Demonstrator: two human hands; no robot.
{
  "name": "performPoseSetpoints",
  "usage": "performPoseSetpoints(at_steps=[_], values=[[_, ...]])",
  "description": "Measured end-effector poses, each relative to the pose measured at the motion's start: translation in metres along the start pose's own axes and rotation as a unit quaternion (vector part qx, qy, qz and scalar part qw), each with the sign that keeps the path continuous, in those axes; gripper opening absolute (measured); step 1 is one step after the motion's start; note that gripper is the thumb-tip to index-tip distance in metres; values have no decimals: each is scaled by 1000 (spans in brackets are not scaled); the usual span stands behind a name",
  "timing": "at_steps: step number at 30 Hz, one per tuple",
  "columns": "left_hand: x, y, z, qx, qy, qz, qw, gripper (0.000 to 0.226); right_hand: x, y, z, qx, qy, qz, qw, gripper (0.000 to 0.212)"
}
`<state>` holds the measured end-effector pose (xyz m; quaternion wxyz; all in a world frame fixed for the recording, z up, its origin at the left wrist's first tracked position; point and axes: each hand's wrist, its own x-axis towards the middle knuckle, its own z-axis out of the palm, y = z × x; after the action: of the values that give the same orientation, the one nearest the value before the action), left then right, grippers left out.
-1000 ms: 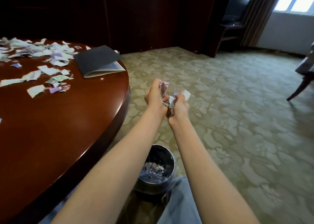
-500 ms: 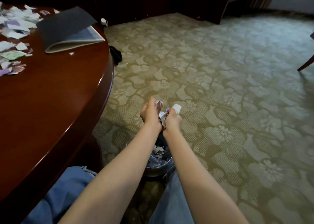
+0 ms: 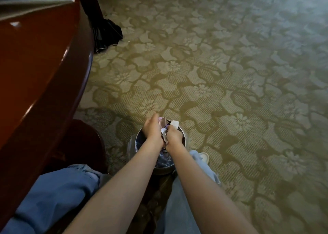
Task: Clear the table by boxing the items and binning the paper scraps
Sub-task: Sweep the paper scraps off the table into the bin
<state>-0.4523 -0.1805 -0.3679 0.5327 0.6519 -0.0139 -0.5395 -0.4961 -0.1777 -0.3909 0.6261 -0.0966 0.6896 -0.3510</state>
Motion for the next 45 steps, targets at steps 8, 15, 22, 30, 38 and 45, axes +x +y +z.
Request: performPoseSetpoints(at_steps=[8, 15, 22, 30, 38, 45], values=[[37, -25, -9, 19, 43, -68, 997, 24, 33, 22, 1, 14, -42, 110, 993, 13], [67, -37, -12, 58, 41, -108, 992, 16, 60, 34, 12, 33, -56, 141, 988, 23], [92, -48, -12, 92, 39, -160, 982, 37, 75, 34, 8, 50, -60, 176, 981, 31], [91, -48, -6, 96, 63, -151, 982, 35, 81, 38, 7, 97, -62, 239, 964, 36], [138, -68, -25, 150, 57, -172, 972, 21, 82, 38, 6, 160, -50, 293, 941, 36], [90, -41, -14, 104, 41, -186, 976, 34, 78, 38, 5, 146, -41, 314, 937, 33]])
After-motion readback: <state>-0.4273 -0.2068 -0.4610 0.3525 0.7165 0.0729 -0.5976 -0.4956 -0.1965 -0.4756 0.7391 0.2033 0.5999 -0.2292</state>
